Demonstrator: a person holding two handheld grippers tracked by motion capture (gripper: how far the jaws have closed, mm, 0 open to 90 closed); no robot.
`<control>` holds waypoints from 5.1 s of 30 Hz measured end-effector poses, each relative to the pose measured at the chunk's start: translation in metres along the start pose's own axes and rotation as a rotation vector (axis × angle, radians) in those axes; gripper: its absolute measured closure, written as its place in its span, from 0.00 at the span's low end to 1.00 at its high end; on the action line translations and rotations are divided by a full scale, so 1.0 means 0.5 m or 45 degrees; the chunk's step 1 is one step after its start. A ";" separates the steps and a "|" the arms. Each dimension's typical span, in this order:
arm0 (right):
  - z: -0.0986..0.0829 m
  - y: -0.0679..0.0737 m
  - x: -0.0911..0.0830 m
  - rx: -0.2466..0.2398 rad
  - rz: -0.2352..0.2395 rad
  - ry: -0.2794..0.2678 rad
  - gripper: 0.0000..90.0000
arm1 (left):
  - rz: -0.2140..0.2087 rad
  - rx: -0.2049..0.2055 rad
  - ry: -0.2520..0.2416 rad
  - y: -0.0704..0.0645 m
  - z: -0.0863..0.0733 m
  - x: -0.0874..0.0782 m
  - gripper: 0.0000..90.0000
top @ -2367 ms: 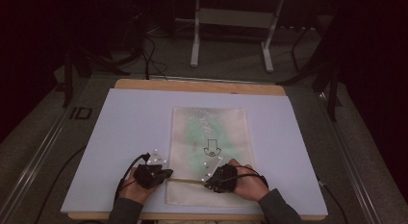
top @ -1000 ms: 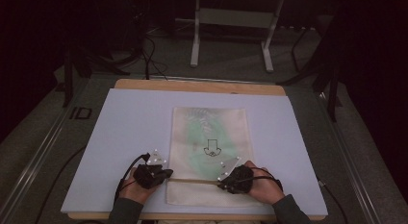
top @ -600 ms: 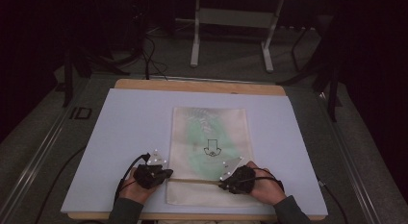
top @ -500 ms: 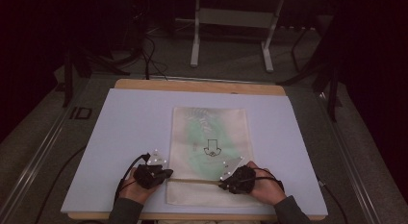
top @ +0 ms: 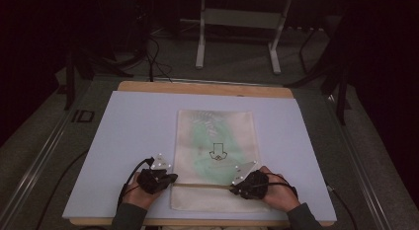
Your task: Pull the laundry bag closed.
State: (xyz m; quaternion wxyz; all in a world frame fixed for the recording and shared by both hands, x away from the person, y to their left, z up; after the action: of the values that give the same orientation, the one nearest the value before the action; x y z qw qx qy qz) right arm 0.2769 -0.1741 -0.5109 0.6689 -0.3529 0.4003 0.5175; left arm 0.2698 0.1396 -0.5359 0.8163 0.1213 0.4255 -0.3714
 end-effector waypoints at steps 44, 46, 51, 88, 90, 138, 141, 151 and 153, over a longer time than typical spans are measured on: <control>-0.053 -0.008 -0.043 0.057 -0.023 0.014 0.91 | 0.000 0.001 0.001 0.000 0.000 0.000 0.99; -0.055 -0.009 -0.046 0.064 -0.016 0.004 0.91 | 0.001 0.002 0.002 -0.001 0.000 0.000 0.99; -0.064 -0.012 -0.051 0.076 -0.024 0.011 0.91 | 0.001 0.001 0.001 -0.001 0.000 0.000 0.99; -0.101 -0.023 -0.077 0.137 -0.021 0.020 0.91 | -0.001 0.004 0.003 0.000 0.000 0.000 0.99; -0.107 -0.024 -0.079 0.143 -0.023 0.021 0.91 | -0.001 0.003 0.003 0.000 0.000 0.000 0.99; -0.165 -0.044 -0.085 0.262 -0.026 -0.031 0.72 | -0.005 0.015 -0.009 0.000 -0.001 -0.001 0.98; -0.165 -0.044 -0.086 0.277 -0.029 -0.048 0.66 | -0.008 0.014 -0.011 -0.001 -0.001 -0.001 0.97; -0.170 -0.053 -0.095 0.324 -0.063 -0.104 0.60 | 0.032 0.036 -0.012 -0.006 0.001 -0.005 0.96; -0.171 -0.054 -0.096 0.334 -0.069 -0.111 0.59 | 0.034 0.029 -0.018 -0.004 0.000 -0.006 0.96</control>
State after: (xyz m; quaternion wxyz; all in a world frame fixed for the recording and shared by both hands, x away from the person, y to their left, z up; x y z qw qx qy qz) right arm 0.2816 -0.2753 -0.5031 0.7399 -0.2502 0.4253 0.4572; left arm 0.2673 0.1398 -0.5331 0.8226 0.1335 0.4140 -0.3662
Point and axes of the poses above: each handheld gripper's, and its own axes: x roughly forward along the jaws, z roughly out of its top, y roughly to its left, the point moved 1 cm from there along x, roughly forward along the jaws, and after that the axes turned 3 degrees about y, right-handed, at the moved point
